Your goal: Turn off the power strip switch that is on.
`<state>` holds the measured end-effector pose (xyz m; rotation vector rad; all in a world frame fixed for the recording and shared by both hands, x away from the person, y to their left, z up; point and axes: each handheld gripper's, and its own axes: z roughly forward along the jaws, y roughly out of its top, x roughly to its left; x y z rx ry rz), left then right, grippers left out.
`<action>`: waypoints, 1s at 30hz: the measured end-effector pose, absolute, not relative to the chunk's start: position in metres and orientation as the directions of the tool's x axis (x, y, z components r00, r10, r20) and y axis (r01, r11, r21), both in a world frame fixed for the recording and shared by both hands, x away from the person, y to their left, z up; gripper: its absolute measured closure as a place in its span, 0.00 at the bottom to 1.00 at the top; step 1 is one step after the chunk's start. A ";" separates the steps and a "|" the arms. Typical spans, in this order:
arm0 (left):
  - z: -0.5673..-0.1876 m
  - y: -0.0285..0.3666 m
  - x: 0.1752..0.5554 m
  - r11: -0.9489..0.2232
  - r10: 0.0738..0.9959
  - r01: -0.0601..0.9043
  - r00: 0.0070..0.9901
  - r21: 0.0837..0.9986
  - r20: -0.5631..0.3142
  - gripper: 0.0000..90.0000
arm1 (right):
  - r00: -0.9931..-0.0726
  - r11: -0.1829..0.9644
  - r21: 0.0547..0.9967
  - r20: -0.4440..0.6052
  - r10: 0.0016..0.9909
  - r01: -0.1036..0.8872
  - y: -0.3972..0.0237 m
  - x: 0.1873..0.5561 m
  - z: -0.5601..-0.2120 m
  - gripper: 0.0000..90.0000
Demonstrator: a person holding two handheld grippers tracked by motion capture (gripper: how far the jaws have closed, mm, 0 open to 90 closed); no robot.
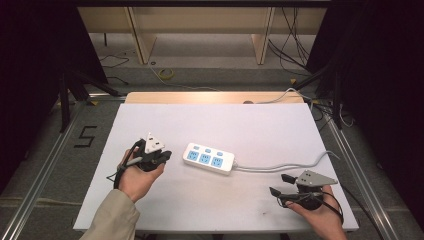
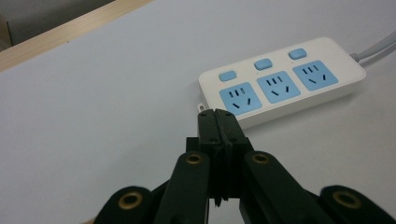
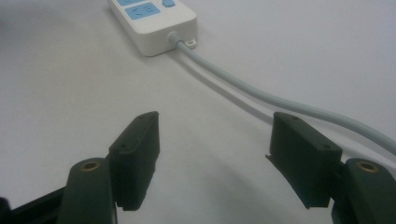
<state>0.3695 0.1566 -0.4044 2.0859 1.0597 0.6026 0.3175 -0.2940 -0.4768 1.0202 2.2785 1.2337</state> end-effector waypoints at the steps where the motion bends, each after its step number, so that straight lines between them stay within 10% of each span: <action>1: -0.404 0.156 0.370 -0.416 0.826 0.497 0.556 0.762 0.088 1.00 | -0.678 0.361 0.830 0.028 0.735 0.426 -0.294 0.317 -0.477 0.38; 30: -0.396 0.141 0.391 -0.441 0.812 0.505 0.577 0.742 0.090 1.00 | -0.679 0.362 0.829 0.028 0.734 0.426 -0.294 0.317 -0.477 0.38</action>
